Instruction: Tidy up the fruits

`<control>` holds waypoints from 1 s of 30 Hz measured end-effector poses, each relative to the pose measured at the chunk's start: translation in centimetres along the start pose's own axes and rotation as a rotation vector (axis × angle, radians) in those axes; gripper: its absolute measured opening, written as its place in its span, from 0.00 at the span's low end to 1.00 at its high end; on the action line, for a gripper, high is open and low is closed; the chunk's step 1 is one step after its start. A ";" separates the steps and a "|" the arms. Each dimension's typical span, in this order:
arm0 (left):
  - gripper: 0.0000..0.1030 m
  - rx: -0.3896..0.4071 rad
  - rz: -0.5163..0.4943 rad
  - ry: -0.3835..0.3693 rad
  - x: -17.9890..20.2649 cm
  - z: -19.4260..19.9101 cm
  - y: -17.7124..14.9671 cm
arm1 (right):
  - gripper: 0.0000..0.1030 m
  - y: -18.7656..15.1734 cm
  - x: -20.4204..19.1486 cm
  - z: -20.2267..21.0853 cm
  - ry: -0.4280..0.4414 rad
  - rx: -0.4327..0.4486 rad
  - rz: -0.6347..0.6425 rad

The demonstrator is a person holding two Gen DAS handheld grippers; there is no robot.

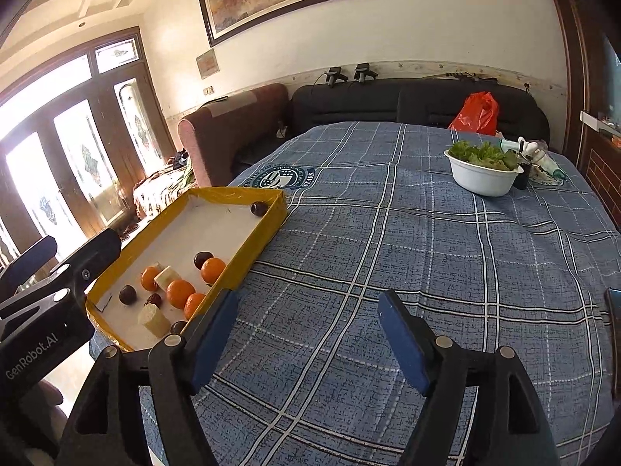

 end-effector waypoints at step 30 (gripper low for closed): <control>1.00 0.269 0.261 0.058 -5.7 6.8 -1.6 | 0.88 -1.9 -4.6 1.8 -0.086 0.087 0.098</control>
Point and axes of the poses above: each gripper's, at about its wrist camera, not at the fingertips, and z roughly against the way its jaws point, x to its right, y to its top, the point moved 1 cm from there along -z, roughly the way its jaws point, and after that the axes turned 15 degrees about -x, right-handed, at the moved point
